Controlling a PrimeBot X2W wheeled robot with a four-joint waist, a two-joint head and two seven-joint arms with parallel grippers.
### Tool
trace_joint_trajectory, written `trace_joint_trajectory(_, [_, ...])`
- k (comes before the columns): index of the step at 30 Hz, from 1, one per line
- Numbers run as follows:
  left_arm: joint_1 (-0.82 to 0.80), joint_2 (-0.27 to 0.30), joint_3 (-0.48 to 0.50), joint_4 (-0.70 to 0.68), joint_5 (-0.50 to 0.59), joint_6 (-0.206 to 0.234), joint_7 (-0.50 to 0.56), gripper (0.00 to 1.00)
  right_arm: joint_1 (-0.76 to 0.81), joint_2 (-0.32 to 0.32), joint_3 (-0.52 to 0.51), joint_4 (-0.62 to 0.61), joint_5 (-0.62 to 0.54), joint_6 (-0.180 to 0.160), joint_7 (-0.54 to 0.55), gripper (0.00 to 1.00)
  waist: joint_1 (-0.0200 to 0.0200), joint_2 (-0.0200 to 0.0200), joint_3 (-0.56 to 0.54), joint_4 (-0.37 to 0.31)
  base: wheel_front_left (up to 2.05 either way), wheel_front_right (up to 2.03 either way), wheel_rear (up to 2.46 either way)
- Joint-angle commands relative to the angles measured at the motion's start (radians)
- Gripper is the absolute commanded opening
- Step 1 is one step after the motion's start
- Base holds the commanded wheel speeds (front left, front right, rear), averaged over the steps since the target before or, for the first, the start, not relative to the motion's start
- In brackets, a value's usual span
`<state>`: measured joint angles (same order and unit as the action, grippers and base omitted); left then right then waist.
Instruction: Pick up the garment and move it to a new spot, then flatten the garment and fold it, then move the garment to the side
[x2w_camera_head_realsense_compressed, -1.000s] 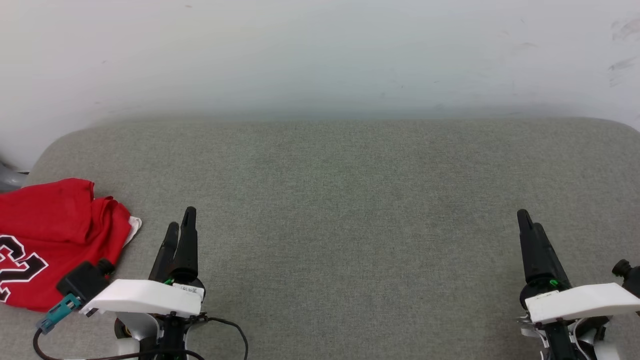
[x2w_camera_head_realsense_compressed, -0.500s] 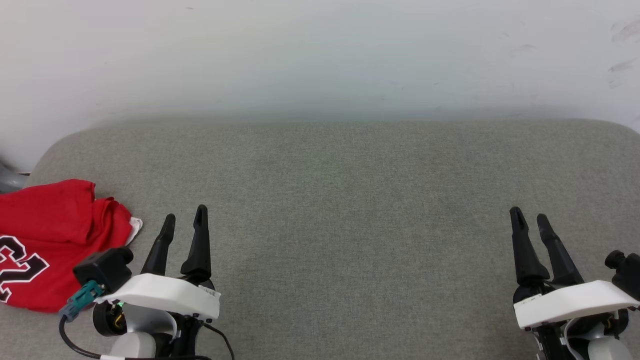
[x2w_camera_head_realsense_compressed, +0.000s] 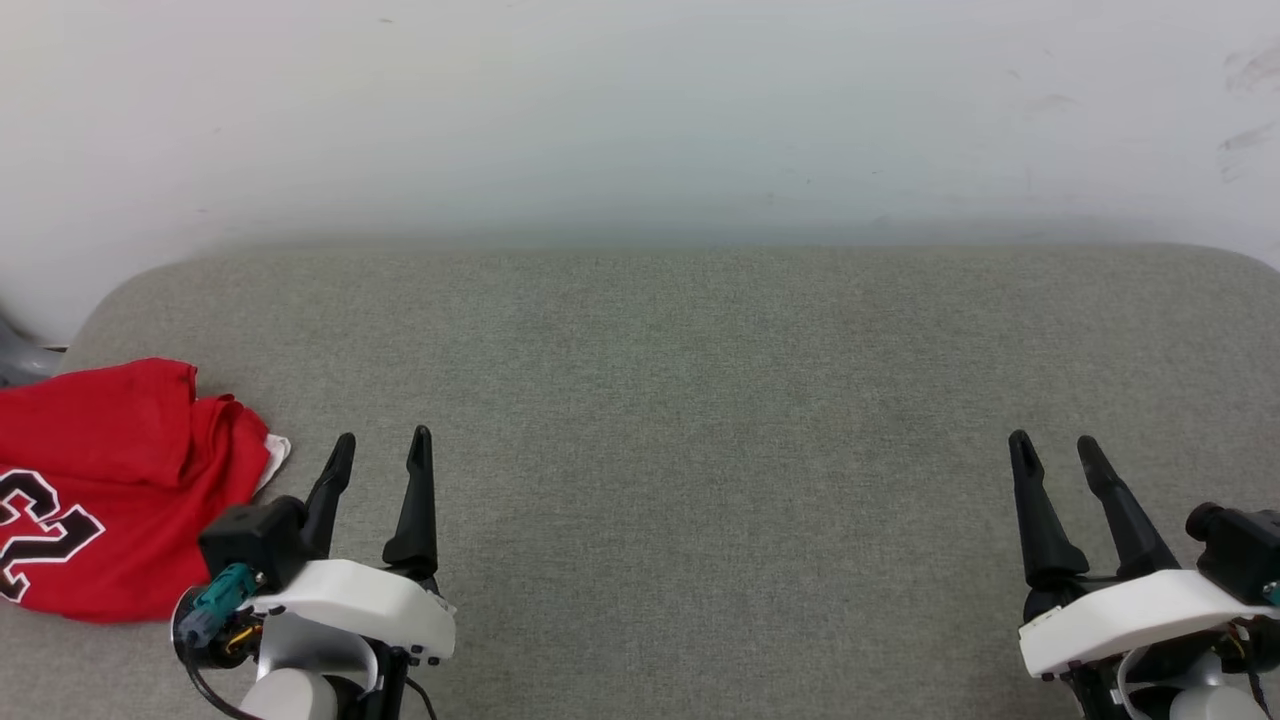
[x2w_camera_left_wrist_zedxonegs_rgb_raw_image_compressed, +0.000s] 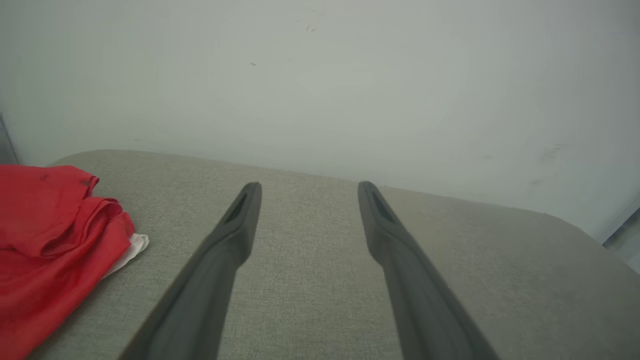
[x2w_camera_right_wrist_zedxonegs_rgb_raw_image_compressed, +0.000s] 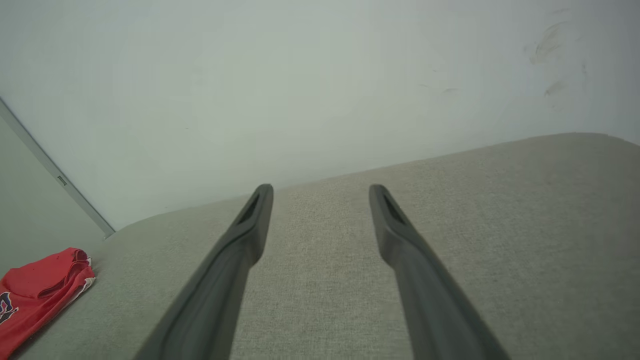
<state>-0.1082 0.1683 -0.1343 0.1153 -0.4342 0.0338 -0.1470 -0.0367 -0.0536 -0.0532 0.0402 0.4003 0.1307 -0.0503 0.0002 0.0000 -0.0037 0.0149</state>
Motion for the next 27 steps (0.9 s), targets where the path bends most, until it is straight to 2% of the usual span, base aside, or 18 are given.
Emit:
trace_joint_trajectory(1, [-0.012, 0.016, -0.016, -0.007, 0.036, 0.014, -0.012, 1.0, 0.002, 0.001, -0.007, -0.018, -0.041, 0.0, 0.0, 1.0, -0.0001, 0.0, 0.0, 0.002, 0.0, 0.0, 0.0])
trace_joint_trajectory(14, [-0.02, 0.05, -0.068, 0.003, 0.123, 0.059, -0.042, 1.0, 0.021, 0.003, -0.023, -0.036, -0.159, 0.0, 0.007, 1.0, -0.0001, 0.0, -0.004, 0.009, 0.0, 0.0, 0.0])
trace_joint_trajectory(27, [-0.015, 0.033, -0.063, 0.041, 0.166, 0.012, -0.071, 1.0, 0.037, 0.004, -0.03, -0.055, -0.237, 0.0, 0.007, 1.0, -0.0002, 0.0, -0.007, 0.012, 0.0, 0.0, 0.0])
